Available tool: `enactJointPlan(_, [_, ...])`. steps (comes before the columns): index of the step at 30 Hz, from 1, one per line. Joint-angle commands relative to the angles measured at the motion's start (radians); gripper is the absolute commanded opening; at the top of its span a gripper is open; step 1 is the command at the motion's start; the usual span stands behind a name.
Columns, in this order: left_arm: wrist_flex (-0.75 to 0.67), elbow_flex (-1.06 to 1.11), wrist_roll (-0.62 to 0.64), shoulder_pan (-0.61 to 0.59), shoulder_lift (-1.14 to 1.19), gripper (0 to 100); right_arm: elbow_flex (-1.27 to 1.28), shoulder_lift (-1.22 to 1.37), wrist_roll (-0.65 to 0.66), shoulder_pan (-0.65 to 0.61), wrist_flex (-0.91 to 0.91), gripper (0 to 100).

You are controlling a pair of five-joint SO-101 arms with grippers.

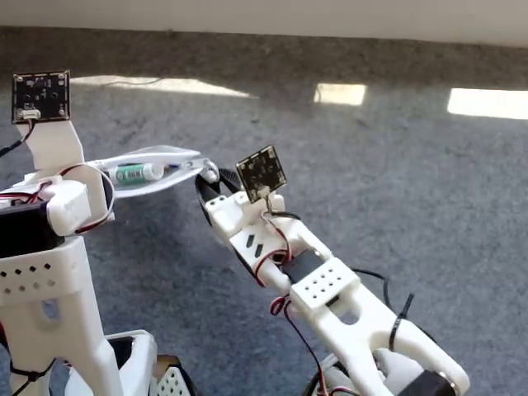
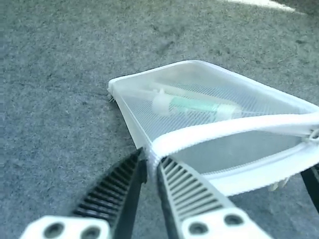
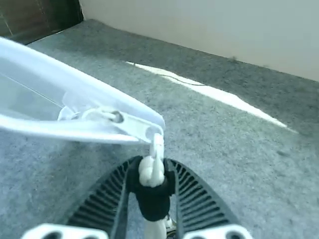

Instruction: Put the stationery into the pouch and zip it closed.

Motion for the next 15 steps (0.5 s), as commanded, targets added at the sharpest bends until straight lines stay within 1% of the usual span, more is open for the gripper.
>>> enactJointPlan(1, [-0.003,-0.004,-0.011,-0.008,0.007,1,-0.016,-0.143,0.015,0.001,0.182,0.5])
enactJointPlan(4, [-0.003,-0.004,-0.011,-0.005,0.007,3,-0.018,-0.188,0.017,-0.001,0.272,0.5])
enactJointPlan(7, [-0.003,-0.004,-0.011,-0.004,0.007,10,-0.019,-0.197,0.028,-0.025,0.337,0.5])
enactJointPlan(11, [-0.003,-0.002,-0.008,-0.004,0.007,19,-0.019,-0.205,0.137,-0.087,0.437,0.5])
enactJointPlan(15, [-0.003,-0.008,0.052,-0.004,0.007,23,-0.021,-0.205,0.18,-0.133,0.493,0.5])
